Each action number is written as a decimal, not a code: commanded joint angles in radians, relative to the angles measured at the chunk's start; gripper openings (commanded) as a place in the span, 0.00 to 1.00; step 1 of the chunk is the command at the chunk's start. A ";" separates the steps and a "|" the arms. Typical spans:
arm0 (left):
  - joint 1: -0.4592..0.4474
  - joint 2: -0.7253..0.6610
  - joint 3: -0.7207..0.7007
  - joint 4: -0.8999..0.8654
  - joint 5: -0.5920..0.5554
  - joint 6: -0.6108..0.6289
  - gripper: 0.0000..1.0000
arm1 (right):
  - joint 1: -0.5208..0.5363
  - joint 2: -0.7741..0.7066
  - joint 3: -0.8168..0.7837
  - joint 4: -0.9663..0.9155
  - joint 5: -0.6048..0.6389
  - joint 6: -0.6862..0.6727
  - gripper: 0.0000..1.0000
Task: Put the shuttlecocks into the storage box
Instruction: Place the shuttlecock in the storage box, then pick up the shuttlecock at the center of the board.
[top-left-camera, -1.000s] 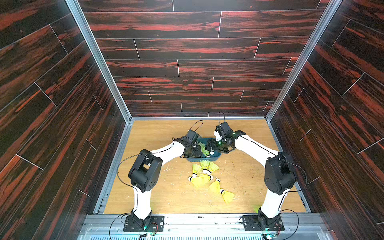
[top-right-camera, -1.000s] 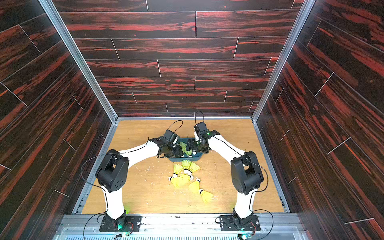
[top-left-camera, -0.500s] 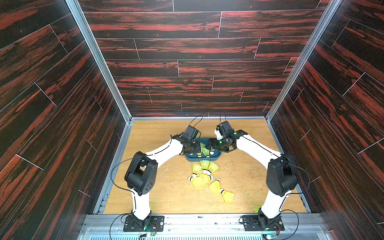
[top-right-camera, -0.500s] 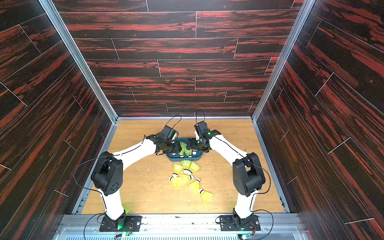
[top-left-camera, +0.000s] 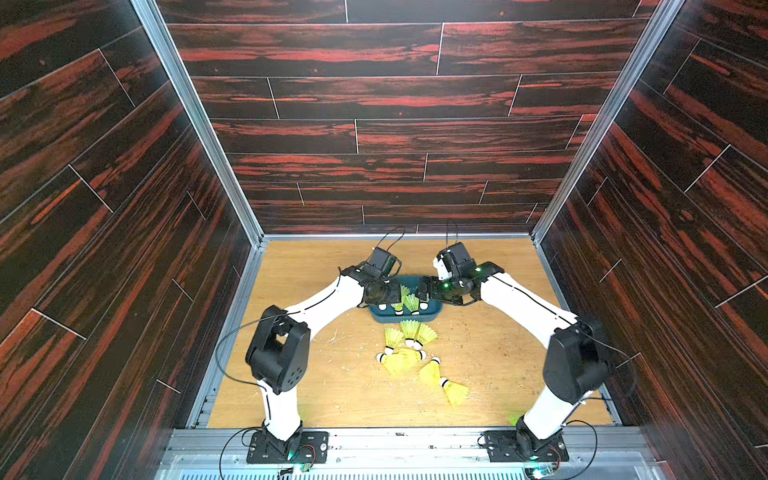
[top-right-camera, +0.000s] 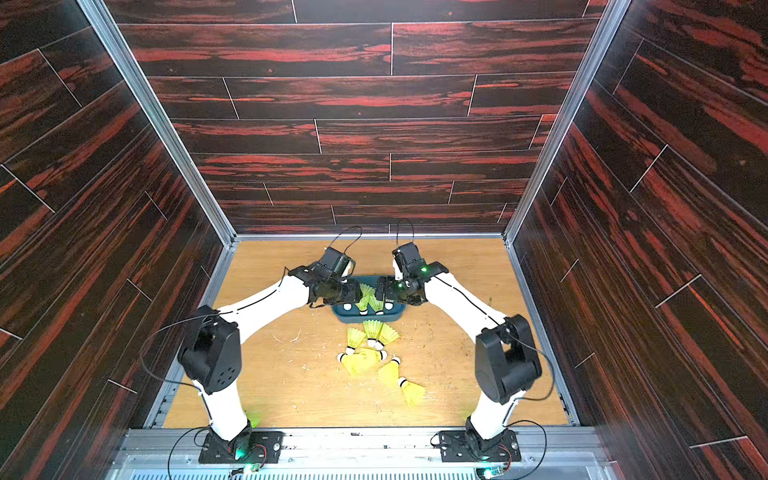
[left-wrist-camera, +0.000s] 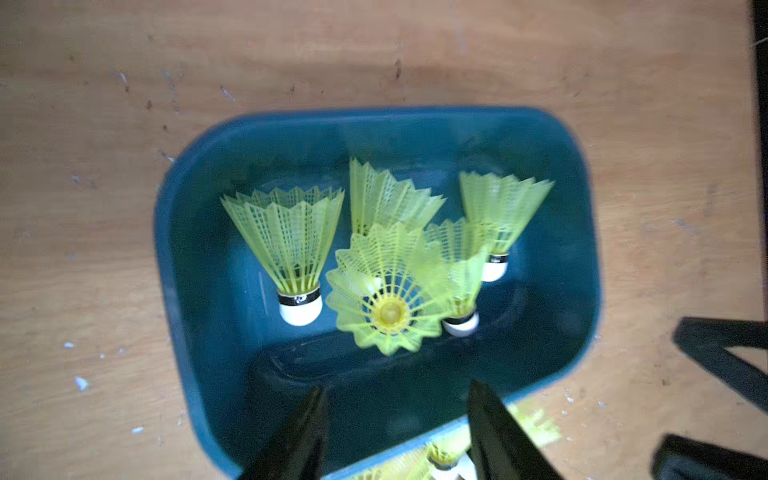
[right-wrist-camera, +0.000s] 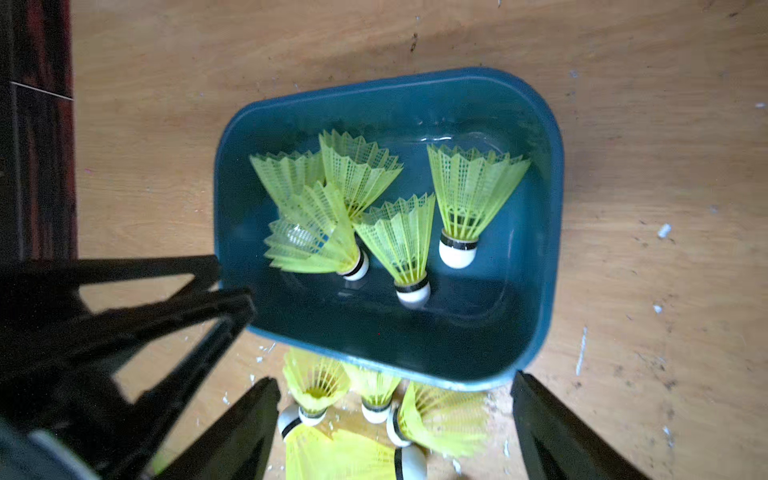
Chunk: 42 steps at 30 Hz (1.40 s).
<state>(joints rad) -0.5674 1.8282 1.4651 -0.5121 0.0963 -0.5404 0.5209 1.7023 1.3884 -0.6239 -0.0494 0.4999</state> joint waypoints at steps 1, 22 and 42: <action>0.005 -0.110 -0.035 -0.006 0.011 0.032 0.63 | 0.014 -0.052 -0.034 -0.034 0.023 -0.001 0.91; -0.030 -0.401 -0.363 0.024 0.204 0.225 0.66 | 0.269 -0.392 -0.342 -0.219 0.183 0.156 0.79; -0.199 -0.578 -0.517 -0.029 0.281 0.314 0.67 | 0.570 -0.495 -0.565 -0.142 -0.016 0.798 0.79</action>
<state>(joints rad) -0.7593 1.2942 0.9695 -0.5167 0.3672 -0.2424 1.0756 1.2064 0.8455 -0.7898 -0.0425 1.1549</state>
